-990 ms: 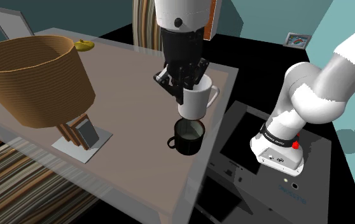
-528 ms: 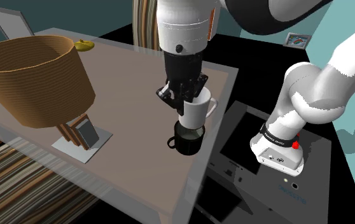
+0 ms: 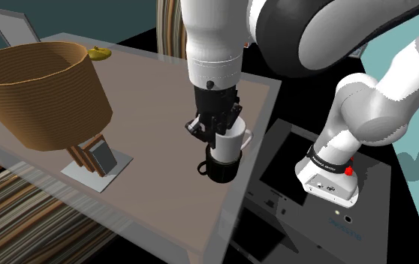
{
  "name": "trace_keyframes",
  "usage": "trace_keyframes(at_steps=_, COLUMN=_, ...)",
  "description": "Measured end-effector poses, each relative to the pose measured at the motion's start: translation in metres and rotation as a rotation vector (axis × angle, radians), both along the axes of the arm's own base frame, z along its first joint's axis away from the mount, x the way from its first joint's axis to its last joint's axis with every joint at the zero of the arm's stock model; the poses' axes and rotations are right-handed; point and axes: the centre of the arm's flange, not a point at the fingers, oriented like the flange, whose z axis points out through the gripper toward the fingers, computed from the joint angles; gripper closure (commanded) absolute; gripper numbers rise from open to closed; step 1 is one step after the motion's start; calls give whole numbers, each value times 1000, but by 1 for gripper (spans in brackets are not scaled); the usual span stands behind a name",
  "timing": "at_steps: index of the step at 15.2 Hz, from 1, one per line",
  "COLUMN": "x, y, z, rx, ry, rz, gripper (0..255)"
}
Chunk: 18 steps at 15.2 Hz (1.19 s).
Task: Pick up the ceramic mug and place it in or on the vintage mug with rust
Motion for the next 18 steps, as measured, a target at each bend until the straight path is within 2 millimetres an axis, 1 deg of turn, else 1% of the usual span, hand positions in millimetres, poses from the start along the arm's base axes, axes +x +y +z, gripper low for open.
trace_keyframes(at_steps=2, x=0, y=0, z=-7, rx=1, ry=-1, rz=0, gripper=255)
trace_keyframes(at_steps=7, x=0, y=0, z=-7, rx=4, ry=-4, rz=0, gripper=255)
trace_keyframes(at_steps=8, x=0, y=0, z=-7, rx=4, ry=-4, rz=0, gripper=0)
trace_keyframes(at_steps=14, x=-1, y=0, z=-9, rx=1, ry=-1, rz=0, gripper=0)
trace_keyframes(at_steps=16, x=-1, y=0, z=5, rx=1, ry=-1, rz=0, gripper=0)
trace_keyframes(at_steps=18, x=0, y=1, z=28, rx=2, ry=-1, rz=0, gripper=0)
